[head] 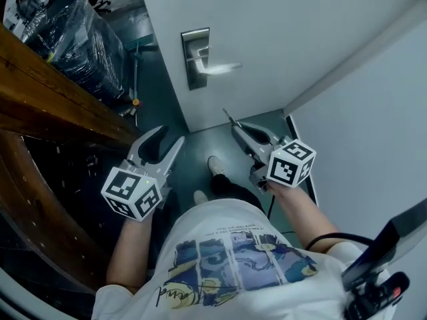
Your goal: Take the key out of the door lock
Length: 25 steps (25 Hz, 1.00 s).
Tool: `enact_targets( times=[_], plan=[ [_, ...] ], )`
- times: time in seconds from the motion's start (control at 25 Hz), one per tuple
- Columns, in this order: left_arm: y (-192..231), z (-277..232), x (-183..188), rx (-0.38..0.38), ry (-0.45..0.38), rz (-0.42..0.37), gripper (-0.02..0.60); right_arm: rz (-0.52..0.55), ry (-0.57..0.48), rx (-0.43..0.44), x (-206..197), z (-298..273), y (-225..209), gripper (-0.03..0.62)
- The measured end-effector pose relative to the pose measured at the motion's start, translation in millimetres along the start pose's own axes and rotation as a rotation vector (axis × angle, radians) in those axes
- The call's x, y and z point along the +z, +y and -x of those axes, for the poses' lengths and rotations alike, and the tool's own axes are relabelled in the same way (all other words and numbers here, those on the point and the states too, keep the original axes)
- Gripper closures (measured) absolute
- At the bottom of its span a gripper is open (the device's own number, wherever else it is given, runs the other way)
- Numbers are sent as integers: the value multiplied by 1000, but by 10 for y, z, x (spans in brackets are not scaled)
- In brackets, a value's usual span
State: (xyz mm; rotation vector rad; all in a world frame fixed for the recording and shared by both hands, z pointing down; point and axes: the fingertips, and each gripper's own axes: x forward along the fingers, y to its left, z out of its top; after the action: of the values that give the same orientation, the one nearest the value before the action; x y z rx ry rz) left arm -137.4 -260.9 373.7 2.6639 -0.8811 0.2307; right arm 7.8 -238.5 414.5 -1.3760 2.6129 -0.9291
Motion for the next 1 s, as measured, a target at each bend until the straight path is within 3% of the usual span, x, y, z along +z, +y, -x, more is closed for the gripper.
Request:
enact_targets(
  times=[0.36, 1.0],
  plan=[
    [-176, 101, -336, -34, 67, 31, 563, 120, 63, -6, -160, 84, 163, 571],
    [-351, 31, -625, -109, 147, 58, 574, 190, 95, 22, -225, 72, 312, 569]
  ],
)
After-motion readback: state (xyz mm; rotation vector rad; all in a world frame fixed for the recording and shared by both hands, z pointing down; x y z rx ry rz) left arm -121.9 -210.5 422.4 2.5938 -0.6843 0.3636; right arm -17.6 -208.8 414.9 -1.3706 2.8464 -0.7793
